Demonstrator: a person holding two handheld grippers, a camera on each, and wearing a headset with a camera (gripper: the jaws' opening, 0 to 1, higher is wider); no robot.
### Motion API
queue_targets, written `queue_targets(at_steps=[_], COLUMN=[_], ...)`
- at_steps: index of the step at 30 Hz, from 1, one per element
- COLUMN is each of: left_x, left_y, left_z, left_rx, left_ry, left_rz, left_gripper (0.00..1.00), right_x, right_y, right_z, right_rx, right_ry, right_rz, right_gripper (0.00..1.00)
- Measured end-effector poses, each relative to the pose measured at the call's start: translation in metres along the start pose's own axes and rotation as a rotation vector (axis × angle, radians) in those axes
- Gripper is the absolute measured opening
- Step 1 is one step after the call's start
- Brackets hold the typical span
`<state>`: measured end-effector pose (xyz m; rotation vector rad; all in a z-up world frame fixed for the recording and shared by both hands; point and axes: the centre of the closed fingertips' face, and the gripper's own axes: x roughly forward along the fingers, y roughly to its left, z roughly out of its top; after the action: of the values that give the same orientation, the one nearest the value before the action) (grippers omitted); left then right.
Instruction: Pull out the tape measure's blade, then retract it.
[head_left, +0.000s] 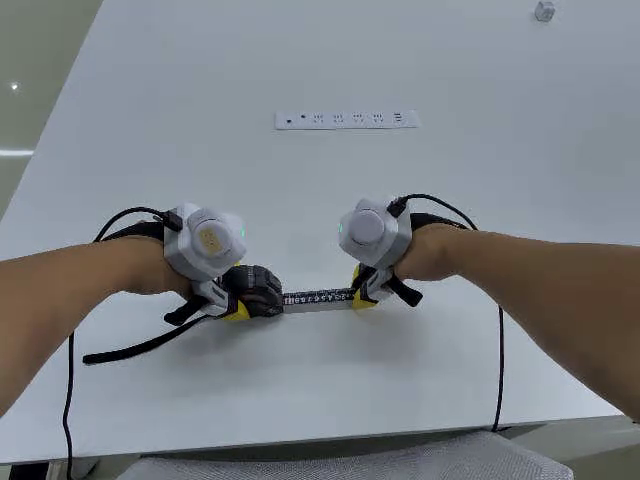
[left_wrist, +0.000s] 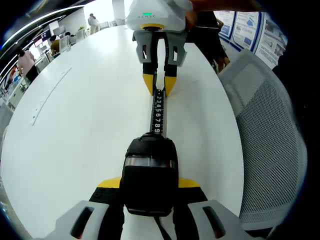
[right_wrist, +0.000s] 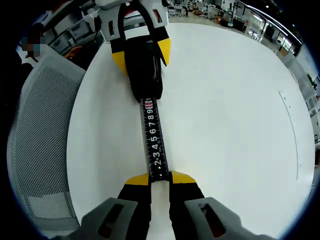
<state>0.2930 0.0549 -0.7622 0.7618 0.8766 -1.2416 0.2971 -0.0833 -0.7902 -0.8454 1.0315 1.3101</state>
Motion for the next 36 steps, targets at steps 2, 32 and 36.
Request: queue_targets(at_steps=[2, 32, 36], left_x=[0.000, 0.000, 0.000], left_y=[0.000, -0.001, 0.000], left_z=[0.000, 0.000, -0.001], left_rx=[-0.002, -0.003, -0.001], left_ry=[-0.003, 0.002, 0.002], left_rz=[0.001, 0.005, 0.006], left_gripper=[0.34, 0.34, 0.34], right_x=[0.000, -0.007, -0.008], right_y=[0.000, -0.002, -0.003], right_z=[-0.001, -0.017, -0.019], right_rx=[-0.007, 0.008, 0.010], right_ry=[0.003, 0.017, 0.017], right_rz=[-0.001, -0.009, -0.010], right_gripper=[0.11, 0.11, 0.11])
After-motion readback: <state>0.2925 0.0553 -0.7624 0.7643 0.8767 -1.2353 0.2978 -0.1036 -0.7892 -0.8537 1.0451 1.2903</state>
